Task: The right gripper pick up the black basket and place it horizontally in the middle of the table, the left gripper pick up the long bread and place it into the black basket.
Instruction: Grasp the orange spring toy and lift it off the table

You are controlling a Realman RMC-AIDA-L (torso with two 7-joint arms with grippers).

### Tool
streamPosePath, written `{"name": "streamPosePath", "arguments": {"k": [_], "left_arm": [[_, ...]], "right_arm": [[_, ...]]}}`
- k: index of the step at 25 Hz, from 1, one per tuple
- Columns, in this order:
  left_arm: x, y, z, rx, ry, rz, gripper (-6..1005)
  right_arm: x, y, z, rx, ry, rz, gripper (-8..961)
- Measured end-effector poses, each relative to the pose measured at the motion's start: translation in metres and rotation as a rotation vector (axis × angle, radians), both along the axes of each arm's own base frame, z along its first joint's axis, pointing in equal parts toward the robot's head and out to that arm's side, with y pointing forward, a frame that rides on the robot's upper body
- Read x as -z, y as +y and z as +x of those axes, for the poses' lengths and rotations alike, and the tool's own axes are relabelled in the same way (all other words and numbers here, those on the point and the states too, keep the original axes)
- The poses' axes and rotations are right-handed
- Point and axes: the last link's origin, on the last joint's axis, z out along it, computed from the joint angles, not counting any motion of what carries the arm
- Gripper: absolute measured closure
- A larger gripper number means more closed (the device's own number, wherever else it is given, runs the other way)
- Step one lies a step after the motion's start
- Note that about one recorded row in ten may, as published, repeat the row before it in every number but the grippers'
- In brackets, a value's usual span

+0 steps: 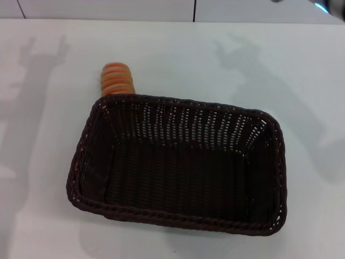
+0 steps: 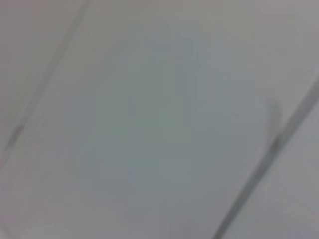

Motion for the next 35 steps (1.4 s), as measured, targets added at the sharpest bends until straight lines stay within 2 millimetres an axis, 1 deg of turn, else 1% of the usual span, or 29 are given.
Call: {"name": "streamPosePath", "arguments": {"k": [1,2,4,5,6,7,8,9,10,11,12,13,15,16,17,20,21,22,25,26,27,30,31,32,35], "left_arm": [[0.002,0.002,0.005,0.006,-0.008,-0.023,241],[0.003,0.004,0.009,0.008,-0.009,-0.043,241],[0.005,0.007,0.02,0.016,-0.006,-0.086,241],[0.005,0.008,0.025,0.024,-0.001,-0.104,242],[0.006,0.008,0.035,0.041,0.005,-0.127,242],[0.006,0.007,0.038,0.049,0.005,-0.135,242],[0.006,0.006,0.042,0.06,0.003,-0.143,242],[0.005,0.005,0.048,0.075,-0.002,-0.154,243],[0.005,0.004,0.053,0.088,-0.009,-0.166,243],[0.005,0.001,0.063,0.113,-0.022,-0.194,243],[0.005,0.001,0.063,0.113,-0.022,-0.194,243],[0.004,-0.001,0.068,0.12,-0.035,-0.212,243],[0.004,-0.003,0.074,0.115,-0.062,-0.243,244],[0.004,-0.004,0.083,0.106,-0.076,-0.27,244],[0.004,-0.004,0.083,0.106,-0.076,-0.27,244],[0.008,-0.003,0.097,0.05,-0.043,-0.338,245],[0.011,-0.001,0.105,-0.007,-0.003,-0.392,245],[0.011,-0.001,0.105,-0.007,-0.003,-0.392,246],[0.014,0.003,0.12,-0.1,0.079,-0.473,246],[0.014,0.006,0.126,-0.166,0.124,-0.519,246],[0.014,0.006,0.126,-0.166,0.124,-0.519,247],[0.018,0.014,0.132,-0.263,0.192,-0.601,247],[0.023,0.019,0.134,-0.319,0.237,-0.667,248],[0.023,0.019,0.134,-0.319,0.237,-0.667,248],[0.034,0.03,0.138,-0.402,0.288,-0.767,248]], "right_arm": [[-0.005,-0.003,0.019,-0.001,0.103,0.069,544],[-0.005,-0.003,0.019,-0.001,0.103,0.069,544],[-0.006,-0.006,0.036,-0.002,0.186,0.12,544],[-0.005,-0.006,0.051,0.008,0.232,0.148,544],[-0.004,-0.006,0.061,0.012,0.256,0.169,544],[-0.004,-0.006,0.061,0.012,0.256,0.169,544],[-0.001,-0.006,0.078,0.021,0.288,0.195,544],[-0.001,-0.006,0.078,0.021,0.288,0.195,544],[0.002,-0.006,0.09,0.035,0.307,0.205,544],[0.004,-0.005,0.108,0.075,0.365,0.217,544],[0.004,-0.005,0.108,0.075,0.365,0.217,544],[0.005,-0.005,0.117,0.101,0.391,0.221,544],[0.005,-0.004,0.135,0.162,0.438,0.229,544],[0.005,-0.006,0.151,0.196,0.446,0.246,544],[0.005,-0.006,0.151,0.196,0.446,0.246,544],[0.006,-0.012,0.174,0.233,0.455,0.283,543],[0.006,-0.016,0.191,0.269,0.483,0.313,543],[0.006,-0.016,0.191,0.269,0.483,0.313,543],[0.005,-0.021,0.206,0.306,0.495,0.341,543],[0.005,-0.023,0.212,0.313,0.492,0.351,543],[0.005,-0.023,0.212,0.313,0.492,0.351,543],[0.005,-0.025,0.215,0.318,0.489,0.355,543],[0.005,-0.025,0.215,0.318,0.488,0.354,543],[0.005,-0.025,0.216,0.319,0.487,0.353,543],[0.006,-0.025,0.217,0.323,0.479,0.349,543]]}}
